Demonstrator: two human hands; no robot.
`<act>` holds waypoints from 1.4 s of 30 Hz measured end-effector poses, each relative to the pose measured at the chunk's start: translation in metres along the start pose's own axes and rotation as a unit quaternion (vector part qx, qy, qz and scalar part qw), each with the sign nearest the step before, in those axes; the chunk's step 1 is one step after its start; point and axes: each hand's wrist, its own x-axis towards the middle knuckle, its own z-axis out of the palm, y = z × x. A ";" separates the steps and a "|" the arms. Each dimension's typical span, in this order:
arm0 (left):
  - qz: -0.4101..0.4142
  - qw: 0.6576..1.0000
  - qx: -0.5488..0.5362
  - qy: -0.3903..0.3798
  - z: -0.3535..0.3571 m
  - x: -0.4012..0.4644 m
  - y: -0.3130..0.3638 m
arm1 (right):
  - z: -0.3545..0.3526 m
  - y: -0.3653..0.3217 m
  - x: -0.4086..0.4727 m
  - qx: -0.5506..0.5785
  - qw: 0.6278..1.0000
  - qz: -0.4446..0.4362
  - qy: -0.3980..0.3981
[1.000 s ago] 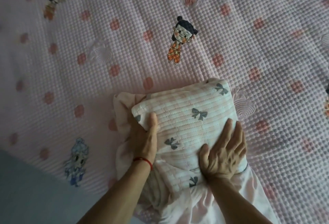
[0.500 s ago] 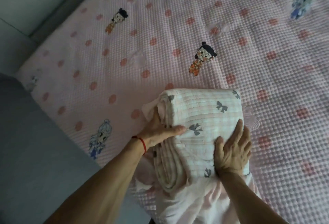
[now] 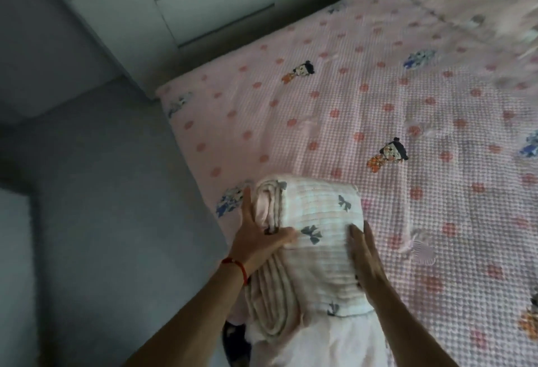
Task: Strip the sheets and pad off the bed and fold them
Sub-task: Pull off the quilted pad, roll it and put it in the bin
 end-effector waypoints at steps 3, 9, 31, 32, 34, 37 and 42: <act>-0.024 0.994 -0.033 0.097 -0.065 -0.045 -0.006 | 0.057 -0.024 -0.017 -0.076 0.992 -0.012 -0.099; -0.099 0.919 -0.076 0.375 -0.180 -0.208 -0.066 | 0.245 -0.006 -0.070 -0.223 0.917 -0.053 -0.326; -0.360 0.458 -0.352 0.733 -0.276 -0.551 -0.296 | 0.439 0.153 -0.452 -0.568 0.405 -0.171 -0.695; -0.363 0.445 -0.365 0.732 -0.279 -0.555 -0.308 | 0.446 0.158 -0.462 -0.574 0.398 -0.167 -0.696; -0.372 0.426 -0.381 0.731 -0.282 -0.559 -0.323 | 0.456 0.166 -0.472 -0.587 0.371 -0.171 -0.699; -0.382 0.404 -0.404 0.727 -0.287 -0.563 -0.343 | 0.466 0.177 -0.483 -0.595 0.340 -0.196 -0.701; -0.420 0.384 -0.387 0.725 -0.304 -0.556 -0.388 | 0.504 0.219 -0.483 -0.623 0.305 -0.217 -0.687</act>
